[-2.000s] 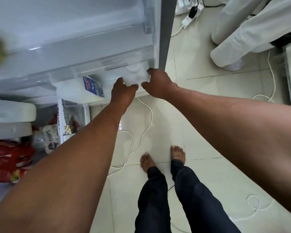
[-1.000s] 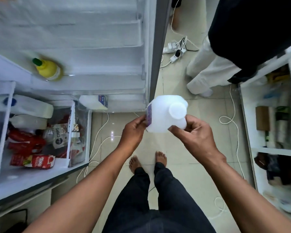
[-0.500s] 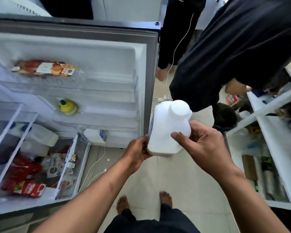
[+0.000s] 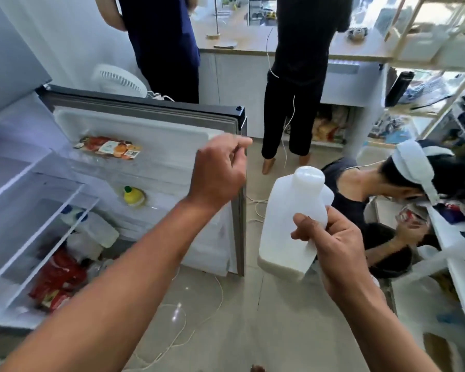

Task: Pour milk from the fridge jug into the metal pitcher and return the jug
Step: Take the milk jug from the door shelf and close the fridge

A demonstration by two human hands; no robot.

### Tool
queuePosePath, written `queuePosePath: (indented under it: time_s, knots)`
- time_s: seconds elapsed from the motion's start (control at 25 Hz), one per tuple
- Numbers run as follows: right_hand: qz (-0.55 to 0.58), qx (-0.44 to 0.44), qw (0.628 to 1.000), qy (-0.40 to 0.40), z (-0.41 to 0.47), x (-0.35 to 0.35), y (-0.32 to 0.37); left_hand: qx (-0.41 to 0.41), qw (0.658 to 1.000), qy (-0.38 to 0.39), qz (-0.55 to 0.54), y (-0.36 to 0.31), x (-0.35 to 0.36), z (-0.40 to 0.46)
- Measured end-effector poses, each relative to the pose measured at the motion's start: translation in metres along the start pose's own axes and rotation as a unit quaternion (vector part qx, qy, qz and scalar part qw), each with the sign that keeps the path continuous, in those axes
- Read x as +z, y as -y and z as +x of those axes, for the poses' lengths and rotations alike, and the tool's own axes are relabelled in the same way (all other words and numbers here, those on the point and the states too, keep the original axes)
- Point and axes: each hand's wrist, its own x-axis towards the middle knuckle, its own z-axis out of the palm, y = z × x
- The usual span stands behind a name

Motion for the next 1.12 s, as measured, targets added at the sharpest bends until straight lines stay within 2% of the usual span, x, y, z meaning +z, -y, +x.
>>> queuePosePath:
  time_s: [0.04,0.08,0.2,0.28,0.4,0.48,0.64,0.84,1.12]
  knots:
    - [0.001,-0.003,1.0,0.002,0.001,-0.001,0.003,0.038,0.998,-0.034,0.032,-0.004,-0.002,0.034]
    - [0.0,-0.008,1.0,0.003,0.001,-0.003,0.005,0.051,0.995,-0.03,0.084,-0.005,0.0,0.063]
    - [-0.004,-0.019,1.0,0.002,0.002,-0.001,0.009,-0.014,0.955,0.128,0.268,0.009,0.013,0.105]
    - [0.003,-0.023,1.0,0.009,0.002,0.001,0.016,-0.031,0.935,0.178,0.305,0.016,0.016,0.101]
    - [0.008,-0.025,1.0,0.014,0.005,0.002,0.018,-0.015,0.948,0.138,0.287,0.014,0.014,0.086]
    - [0.006,-0.022,0.999,0.025,0.003,0.004,0.015,0.026,0.96,0.104,0.26,0.017,0.004,0.061]
    - [-0.002,-0.021,0.998,0.057,0.004,0.012,0.018,0.065,0.977,0.033,0.202,0.025,-0.038,-0.004]
    - [-0.025,-0.009,0.99,0.141,0.008,0.032,0.009,0.047,0.981,-0.022,0.188,0.013,-0.109,-0.077]
    - [-0.032,0.004,0.961,0.273,-0.013,0.11,0.008,-0.02,0.953,-0.135,0.27,0.02,-0.211,-0.166]
